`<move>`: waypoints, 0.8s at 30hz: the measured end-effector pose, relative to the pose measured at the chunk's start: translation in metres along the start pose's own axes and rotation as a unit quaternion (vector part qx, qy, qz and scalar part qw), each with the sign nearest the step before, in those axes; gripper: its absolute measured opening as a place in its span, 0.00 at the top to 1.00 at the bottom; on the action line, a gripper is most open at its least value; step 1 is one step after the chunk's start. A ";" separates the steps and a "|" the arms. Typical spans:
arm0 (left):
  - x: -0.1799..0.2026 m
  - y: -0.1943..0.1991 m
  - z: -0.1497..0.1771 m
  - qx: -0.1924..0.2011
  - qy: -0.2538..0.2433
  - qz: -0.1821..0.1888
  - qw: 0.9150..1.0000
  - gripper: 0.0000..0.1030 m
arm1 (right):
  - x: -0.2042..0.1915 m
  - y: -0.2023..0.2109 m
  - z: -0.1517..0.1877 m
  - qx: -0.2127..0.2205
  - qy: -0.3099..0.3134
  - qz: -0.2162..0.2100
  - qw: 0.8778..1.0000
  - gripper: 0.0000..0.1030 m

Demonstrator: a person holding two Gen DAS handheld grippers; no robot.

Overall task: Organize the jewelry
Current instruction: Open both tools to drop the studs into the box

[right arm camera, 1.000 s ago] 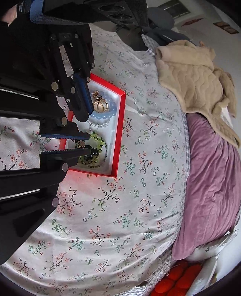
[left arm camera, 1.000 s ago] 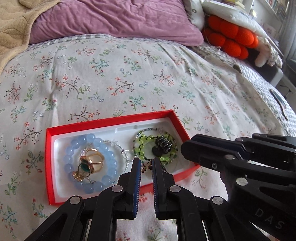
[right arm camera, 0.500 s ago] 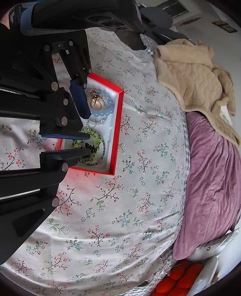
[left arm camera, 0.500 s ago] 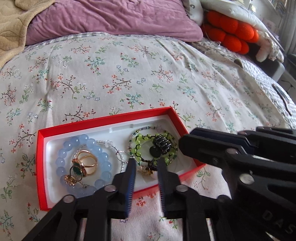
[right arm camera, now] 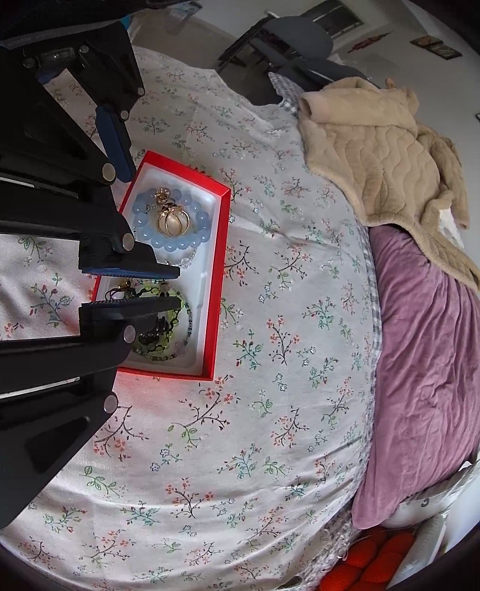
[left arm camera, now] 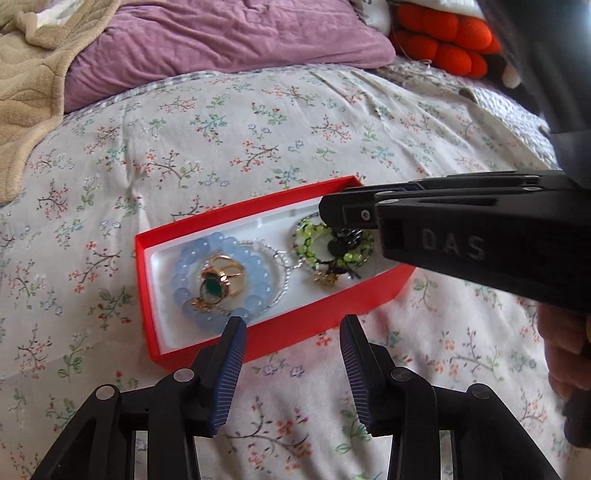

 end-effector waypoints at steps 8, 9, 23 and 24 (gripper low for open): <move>-0.016 -0.004 0.009 -0.014 0.010 -0.005 1.000 0.56 | -0.002 -0.022 0.002 -0.022 -0.019 -0.016 0.999 0.89; -0.017 -0.004 0.009 -0.015 0.011 -0.005 1.000 0.56 | -0.001 -0.023 0.003 -0.026 -0.023 -0.018 0.999 0.89; -0.023 0.004 0.015 -0.025 0.026 -0.012 0.999 0.44 | -0.010 0.005 0.014 -0.027 -0.028 -0.023 0.999 0.41; -0.024 0.005 0.016 -0.026 0.029 -0.015 0.999 0.42 | -0.010 0.008 0.016 -0.027 -0.027 -0.018 0.999 0.40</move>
Point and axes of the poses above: each gripper's, at about its wrist camera, not at the fingertips, and y roughly against the way its jaws point, x to its right, z to its underside, the point moved 5 cm from there along -y, roughly the way its jaws point, and after that the axes turned 10 degrees about -z, right-handed, at the moved point
